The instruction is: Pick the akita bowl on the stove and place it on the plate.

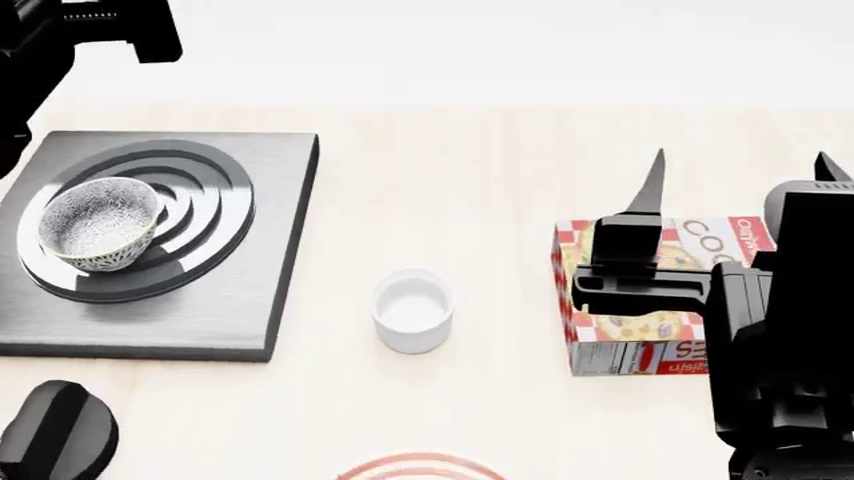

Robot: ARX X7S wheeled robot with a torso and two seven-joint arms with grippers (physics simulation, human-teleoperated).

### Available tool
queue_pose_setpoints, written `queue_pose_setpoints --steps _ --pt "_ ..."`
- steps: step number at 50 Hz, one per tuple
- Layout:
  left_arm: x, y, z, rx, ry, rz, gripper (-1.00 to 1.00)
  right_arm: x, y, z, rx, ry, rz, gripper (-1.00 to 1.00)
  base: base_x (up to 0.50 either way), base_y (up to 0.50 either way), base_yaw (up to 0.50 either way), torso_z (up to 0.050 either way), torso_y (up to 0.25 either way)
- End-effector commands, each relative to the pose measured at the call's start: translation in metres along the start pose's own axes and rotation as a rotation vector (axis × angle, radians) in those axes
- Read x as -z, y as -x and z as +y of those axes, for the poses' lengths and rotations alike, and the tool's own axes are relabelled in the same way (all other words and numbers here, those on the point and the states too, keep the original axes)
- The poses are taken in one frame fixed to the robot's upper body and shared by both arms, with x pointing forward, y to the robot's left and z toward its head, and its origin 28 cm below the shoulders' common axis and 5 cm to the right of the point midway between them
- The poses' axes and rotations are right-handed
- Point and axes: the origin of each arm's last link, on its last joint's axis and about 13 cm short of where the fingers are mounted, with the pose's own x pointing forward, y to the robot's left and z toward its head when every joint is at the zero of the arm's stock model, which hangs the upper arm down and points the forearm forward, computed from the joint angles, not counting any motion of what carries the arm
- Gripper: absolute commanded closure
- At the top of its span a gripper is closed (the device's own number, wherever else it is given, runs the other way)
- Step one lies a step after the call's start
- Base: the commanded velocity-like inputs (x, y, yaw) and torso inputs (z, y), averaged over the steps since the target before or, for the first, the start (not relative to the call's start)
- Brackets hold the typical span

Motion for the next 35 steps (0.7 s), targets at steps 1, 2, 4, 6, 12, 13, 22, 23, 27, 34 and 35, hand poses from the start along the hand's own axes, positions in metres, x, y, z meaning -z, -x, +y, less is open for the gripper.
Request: queue_pose_setpoints --steps 1,2,4,6,12,13,22,23,27,34,35 --pt "0.0029 0.0003 0.0008 -0.009 0.005 -0.001 -1.0 0.0002 0.0002 0.0001 -0.001 0.0 0.0 -1.0 0.0 0.0 0.0 0.004 -0.057" --pt "0.0047 0.0 0.001 -0.008 0.002 0.001 -1.0 0.0002 0.0002 0.0001 -0.001 0.0 0.0 -1.0 0.0 0.0 0.0 0.003 -0.039" --pt "0.004 0.0009 0.0011 -0.009 0.001 0.003 -1.0 -0.0003 0.0004 0.0003 -0.001 0.0 0.001 -1.0 0.0 0.0 0.0 0.003 -0.038" --pt "0.0064 0.0005 0.0012 -0.01 -0.001 0.007 -1.0 -0.0004 0.0003 0.0003 -0.001 0.0 0.001 -1.0 0.0 0.0 0.0 0.003 -0.037" --pt "0.0077 0.0006 0.0008 -0.01 -0.015 0.008 -1.0 0.0001 0.0 0.0001 -0.002 0.0 0.001 -1.0 0.0 0.0 0.0 0.004 -0.159" --pt "0.007 0.0008 0.0007 -0.012 -0.014 0.008 -1.0 0.0003 -0.0002 0.0001 -0.002 0.0 0.002 -1.0 0.0 0.0 0.0 0.005 -0.25" --pt "0.0087 0.0013 0.0013 -0.009 -0.024 0.003 -1.0 0.0 -0.0002 0.0002 -0.002 0.0 0.002 -1.0 0.0 0.0 0.0 0.005 -0.087" --pt "0.0099 0.0006 0.0013 -0.008 -0.028 0.002 -1.0 0.0002 -0.0001 0.0002 -0.002 -0.001 0.003 -1.0 0.0 0.0 0.0 0.005 -0.25" --pt "0.0066 0.0011 0.0001 -0.003 -0.008 0.009 -1.0 0.0004 -0.0003 0.0 -0.002 0.0 0.001 -1.0 0.0 0.0 0.0 0.006 -0.226" --pt "0.0061 0.0024 -0.0018 0.013 -0.022 0.044 -1.0 0.0 0.0002 0.0001 -0.002 -0.001 0.002 -1.0 0.0 0.0 0.0 0.003 -0.04" --pt "0.006 0.0023 -0.0017 0.009 -0.024 0.048 -1.0 -0.0001 0.0002 0.0001 -0.003 0.0 0.002 -1.0 0.0 0.0 0.0 0.0 0.0"
